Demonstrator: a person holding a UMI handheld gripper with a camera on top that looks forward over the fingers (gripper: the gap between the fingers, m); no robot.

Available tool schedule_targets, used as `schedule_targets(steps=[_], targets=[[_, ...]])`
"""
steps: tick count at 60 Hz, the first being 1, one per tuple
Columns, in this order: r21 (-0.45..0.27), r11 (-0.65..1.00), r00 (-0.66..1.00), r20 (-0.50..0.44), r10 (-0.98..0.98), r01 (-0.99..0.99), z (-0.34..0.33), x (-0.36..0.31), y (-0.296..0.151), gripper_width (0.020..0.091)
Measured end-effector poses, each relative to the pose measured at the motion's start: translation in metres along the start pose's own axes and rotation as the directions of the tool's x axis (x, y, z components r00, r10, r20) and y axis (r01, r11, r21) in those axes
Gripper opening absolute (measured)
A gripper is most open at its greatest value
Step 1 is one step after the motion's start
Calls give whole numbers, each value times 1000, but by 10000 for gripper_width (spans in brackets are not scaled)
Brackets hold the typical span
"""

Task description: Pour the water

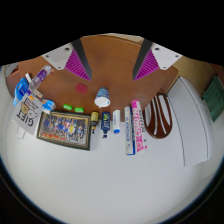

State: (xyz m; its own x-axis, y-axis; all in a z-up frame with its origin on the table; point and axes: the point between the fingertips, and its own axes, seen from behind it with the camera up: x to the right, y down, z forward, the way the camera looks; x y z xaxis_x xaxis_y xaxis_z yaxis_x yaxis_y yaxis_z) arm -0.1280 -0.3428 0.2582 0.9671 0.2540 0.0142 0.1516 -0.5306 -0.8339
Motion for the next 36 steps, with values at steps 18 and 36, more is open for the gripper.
schedule_targets(steps=[18, 36], targets=[[17, 995, 984, -150, 95, -93, 8, 84, 30, 839], [86, 989, 924, -353, 147, -124, 13, 267, 94, 841]])
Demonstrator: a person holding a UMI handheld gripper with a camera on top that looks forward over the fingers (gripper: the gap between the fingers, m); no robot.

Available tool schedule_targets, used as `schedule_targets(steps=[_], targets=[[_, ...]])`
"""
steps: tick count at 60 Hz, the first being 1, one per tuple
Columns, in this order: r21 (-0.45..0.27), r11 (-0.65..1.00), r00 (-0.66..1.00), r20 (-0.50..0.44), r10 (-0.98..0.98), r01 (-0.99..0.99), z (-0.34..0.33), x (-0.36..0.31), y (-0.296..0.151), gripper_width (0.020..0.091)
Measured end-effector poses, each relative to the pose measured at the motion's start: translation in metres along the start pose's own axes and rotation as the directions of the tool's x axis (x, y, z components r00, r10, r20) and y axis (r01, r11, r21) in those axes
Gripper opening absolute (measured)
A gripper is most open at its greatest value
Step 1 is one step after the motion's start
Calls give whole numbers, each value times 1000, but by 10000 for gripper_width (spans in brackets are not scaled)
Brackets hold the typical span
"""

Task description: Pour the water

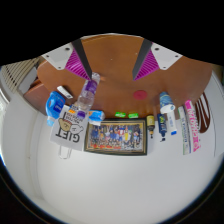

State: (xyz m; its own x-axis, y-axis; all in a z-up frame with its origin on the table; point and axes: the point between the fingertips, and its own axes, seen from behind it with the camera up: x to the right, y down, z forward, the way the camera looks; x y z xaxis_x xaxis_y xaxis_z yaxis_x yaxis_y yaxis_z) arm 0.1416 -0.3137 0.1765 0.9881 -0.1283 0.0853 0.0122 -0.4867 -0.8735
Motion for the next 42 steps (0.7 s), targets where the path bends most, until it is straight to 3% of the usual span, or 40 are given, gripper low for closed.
schedule_targets(steps=[10, 27, 32, 38, 42], targets=[[71, 997, 999, -52, 8, -4, 62, 74, 4, 824], [112, 994, 1000, 24, 15, -18, 179, 103, 0, 818], [127, 992, 999, 44, -5, -1, 202, 101, 3, 727], [142, 990, 998, 65, -13, 4, 215, 96, 3, 534], [152, 988, 997, 75, 1, -12, 216, 96, 2, 496]])
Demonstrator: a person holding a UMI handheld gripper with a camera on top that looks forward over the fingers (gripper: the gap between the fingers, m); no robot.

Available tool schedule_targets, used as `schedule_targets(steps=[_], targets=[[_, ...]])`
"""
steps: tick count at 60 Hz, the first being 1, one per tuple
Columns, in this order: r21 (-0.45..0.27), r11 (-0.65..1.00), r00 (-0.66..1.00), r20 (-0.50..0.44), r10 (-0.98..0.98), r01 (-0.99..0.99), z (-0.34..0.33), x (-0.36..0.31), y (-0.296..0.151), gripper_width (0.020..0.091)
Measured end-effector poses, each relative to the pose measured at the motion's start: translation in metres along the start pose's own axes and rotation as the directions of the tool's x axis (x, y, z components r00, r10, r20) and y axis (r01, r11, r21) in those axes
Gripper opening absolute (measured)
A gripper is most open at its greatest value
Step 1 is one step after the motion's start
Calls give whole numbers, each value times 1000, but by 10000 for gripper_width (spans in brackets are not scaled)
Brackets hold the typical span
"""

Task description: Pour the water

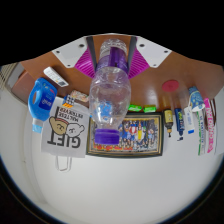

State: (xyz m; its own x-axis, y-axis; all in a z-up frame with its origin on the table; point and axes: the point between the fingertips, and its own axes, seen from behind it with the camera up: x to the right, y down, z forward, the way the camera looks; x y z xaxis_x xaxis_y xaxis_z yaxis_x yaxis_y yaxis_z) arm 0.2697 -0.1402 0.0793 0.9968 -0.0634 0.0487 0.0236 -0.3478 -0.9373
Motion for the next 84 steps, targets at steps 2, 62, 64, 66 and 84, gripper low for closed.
schedule_targets(steps=[2, 62, 64, 66, 84], targets=[[1, 1000, 1000, -5, 1, -1, 0, -1, 0, 476], [-122, 87, 52, -268, -962, 989, 66, -217, -210, 343], [-144, 24, -14, -258, -966, 989, 70, -227, -207, 344], [-161, -31, -70, -245, -967, 986, 74, -234, -203, 345], [-197, -406, -440, -185, -879, 892, 90, -286, -178, 346]])
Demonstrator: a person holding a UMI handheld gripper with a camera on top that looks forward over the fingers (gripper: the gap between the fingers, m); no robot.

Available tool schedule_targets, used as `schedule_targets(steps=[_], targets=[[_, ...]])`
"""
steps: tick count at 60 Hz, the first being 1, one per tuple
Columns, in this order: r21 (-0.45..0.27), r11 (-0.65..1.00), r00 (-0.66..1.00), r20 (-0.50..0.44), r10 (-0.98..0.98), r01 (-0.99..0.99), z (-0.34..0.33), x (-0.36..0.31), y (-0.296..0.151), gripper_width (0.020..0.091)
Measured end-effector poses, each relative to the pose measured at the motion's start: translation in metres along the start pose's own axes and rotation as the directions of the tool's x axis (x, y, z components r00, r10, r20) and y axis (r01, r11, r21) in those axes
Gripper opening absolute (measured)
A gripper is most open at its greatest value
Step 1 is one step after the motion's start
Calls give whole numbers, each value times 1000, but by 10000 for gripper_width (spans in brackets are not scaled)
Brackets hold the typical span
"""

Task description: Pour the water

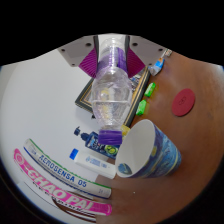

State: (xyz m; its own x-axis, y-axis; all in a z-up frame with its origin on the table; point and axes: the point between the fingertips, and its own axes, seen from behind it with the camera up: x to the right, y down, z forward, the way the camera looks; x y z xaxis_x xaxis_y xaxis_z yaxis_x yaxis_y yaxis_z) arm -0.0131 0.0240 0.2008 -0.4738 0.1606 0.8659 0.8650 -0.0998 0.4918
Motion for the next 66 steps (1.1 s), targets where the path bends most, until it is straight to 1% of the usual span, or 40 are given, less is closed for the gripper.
schedule_targets(steps=[6, 12, 17, 21, 25, 30, 34, 36, 43, 45, 47, 52, 59, 66], targets=[[13, 1000, 1000, 20, -19, 19, 0, -6, -4, 347], [29, 997, 997, 35, 66, -67, -2, -8, -2, 344], [47, 966, 966, 70, 249, -253, -7, -6, 2, 345], [65, 898, 897, 122, 425, -435, -10, -4, 3, 348], [74, 801, 799, 165, 578, -594, -13, 1, 4, 348], [67, 620, 616, 228, 754, -782, -16, 5, 6, 348], [33, 439, 430, 284, 857, -898, -15, 2, 6, 348], [4, 339, 324, 309, 894, -941, -14, -2, 5, 349], [-146, -11, -63, 355, 933, -989, -7, -28, 3, 349], [-172, -85, -142, 353, 925, -981, -3, -36, 1, 349], [-188, -134, -194, 345, 919, -973, -2, -42, -3, 349], [-194, -193, -253, 362, 897, -962, 6, -63, -9, 350], [-241, -281, -357, 381, 853, -929, 10, -86, -29, 349], [-270, -314, -403, 402, 822, -910, 10, -104, -48, 351]])
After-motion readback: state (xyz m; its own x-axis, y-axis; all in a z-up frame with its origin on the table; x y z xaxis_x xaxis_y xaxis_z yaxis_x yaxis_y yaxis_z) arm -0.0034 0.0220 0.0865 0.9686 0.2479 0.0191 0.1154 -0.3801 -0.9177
